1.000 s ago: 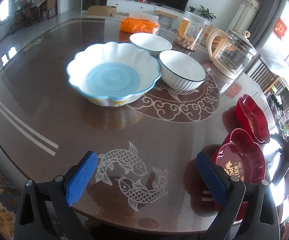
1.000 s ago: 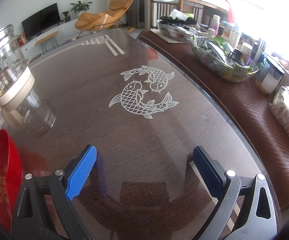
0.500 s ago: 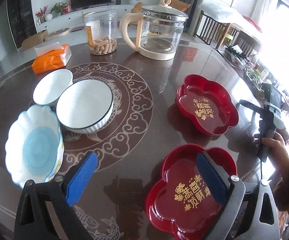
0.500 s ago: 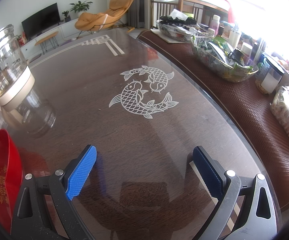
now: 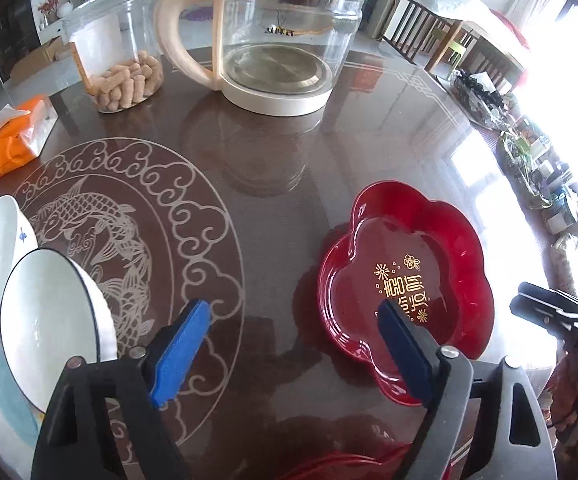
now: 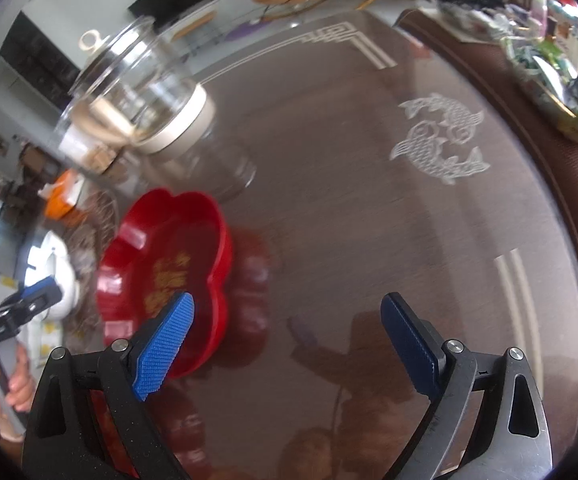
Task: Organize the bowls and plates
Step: 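Grasp the remaining red flower plate rim with both tools, then lift the held red plate with both tools onto the red plate stack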
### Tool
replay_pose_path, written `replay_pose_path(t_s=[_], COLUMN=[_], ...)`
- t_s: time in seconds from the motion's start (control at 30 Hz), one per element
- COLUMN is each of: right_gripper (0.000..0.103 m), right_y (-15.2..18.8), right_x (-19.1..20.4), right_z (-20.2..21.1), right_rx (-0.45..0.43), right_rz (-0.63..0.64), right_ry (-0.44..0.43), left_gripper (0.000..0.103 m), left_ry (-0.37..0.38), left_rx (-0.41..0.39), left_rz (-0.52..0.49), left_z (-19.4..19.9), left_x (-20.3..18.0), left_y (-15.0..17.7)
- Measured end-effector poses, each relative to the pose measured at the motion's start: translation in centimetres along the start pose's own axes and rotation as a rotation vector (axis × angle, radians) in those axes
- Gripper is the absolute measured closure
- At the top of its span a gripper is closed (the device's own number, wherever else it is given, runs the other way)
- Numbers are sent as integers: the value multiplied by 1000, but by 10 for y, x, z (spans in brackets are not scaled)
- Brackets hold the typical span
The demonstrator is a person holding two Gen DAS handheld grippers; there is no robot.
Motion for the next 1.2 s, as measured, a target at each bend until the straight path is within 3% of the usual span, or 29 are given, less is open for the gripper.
replay_pose_path(t_s=[0.13,0.2,0.23,0.27,0.3,0.33,0.4,0.43,0.53,0.67,0.9,1.03,1.2], right_gripper=[10,18,37,67,78,82,86,93,95,94,91,90,89], right_y=[-2,-4,-5,-6,-5,-7,-8,-7,-3,10,72,120,172], right_x=[17,17,16,13,13,13,15,16,22,39,100,116,125], right_z=[-24,-35,-41,-47,-53,-53,-52,-51,-42,-8,56,50,24], right_rx=[53,64,81,100,121,109,105,103,77,24,-19,38,108], right_rz=[25,16,7,-2,-8,-10,-2,-4,13,43,106,56,6], right_ry=[42,55,53,46,32,29,32,16,35,12,-79,-171,-187], left_gripper=[31,41,51,57,70,85,98,98,98,98,97,97,96], left_ry=[-34,-54,-57,-52,-41,-30,17,19,40,92,78,30,8], left_rx=[33,39,47,60,73,85,94,82,55,-4,-72,-57,-9], left_rz=[-9,-23,-26,-25,-18,-10,3,12,26,9,-46,-68,-72], left_z=[-16,-22,-26,-31,-36,-40,-47,-46,-35,10,90,92,68], left_x=[-5,-8,-9,-11,-11,-13,-17,-17,-19,-19,-1,8,20], left_y=[-3,-3,-3,-3,-4,-4,-4,-6,-6,3,70,117,152])
Point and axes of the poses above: each gripper's, at about its wrist camera, not at the fingertips, and z roughly against the way its jaws point, x to its left, y to its underside, the point moved 9 cm from there along -z, roughly the way its jaws point, and after that the axes turned 10 degrees about x, right-handed, at the moved point
